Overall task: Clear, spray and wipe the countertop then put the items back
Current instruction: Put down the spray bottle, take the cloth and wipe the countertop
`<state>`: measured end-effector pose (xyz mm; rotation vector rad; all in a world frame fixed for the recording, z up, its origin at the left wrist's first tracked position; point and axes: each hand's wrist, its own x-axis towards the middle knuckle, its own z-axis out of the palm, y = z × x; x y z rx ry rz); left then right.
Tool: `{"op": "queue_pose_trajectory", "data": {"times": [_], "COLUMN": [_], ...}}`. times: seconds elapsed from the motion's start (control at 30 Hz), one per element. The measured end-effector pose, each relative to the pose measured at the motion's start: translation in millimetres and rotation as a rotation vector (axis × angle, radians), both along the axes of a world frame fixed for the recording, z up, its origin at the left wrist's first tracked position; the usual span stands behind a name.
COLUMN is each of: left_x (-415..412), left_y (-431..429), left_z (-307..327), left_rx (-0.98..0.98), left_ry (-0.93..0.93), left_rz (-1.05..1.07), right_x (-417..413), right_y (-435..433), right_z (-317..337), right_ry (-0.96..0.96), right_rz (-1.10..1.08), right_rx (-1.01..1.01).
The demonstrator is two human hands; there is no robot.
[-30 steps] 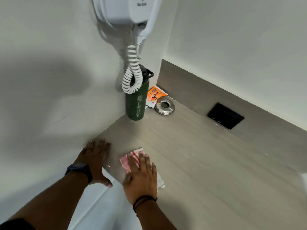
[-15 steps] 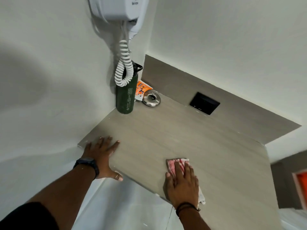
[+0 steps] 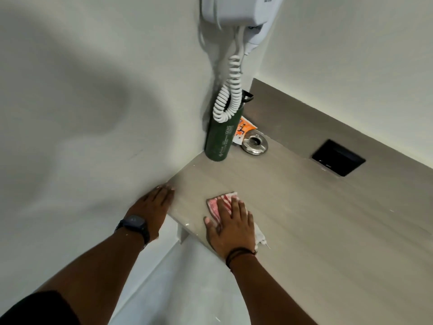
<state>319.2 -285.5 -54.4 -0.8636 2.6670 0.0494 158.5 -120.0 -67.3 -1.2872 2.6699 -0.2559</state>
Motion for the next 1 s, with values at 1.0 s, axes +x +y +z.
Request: {"op": "queue_pose_trajectory", "data": {"times": [1.0], "left_x": [-17.8], "left_y": [20.8], "left_z": [-14.7], "left_rx": [0.144], "left_ry": [0.12], "left_rz": [0.213], "right_x": [-47.2], "right_y": [-98.0], "right_z": [-9.4], "right_ry": [-0.08], "right_rz": [0.277], "right_rx": [-0.072]}}
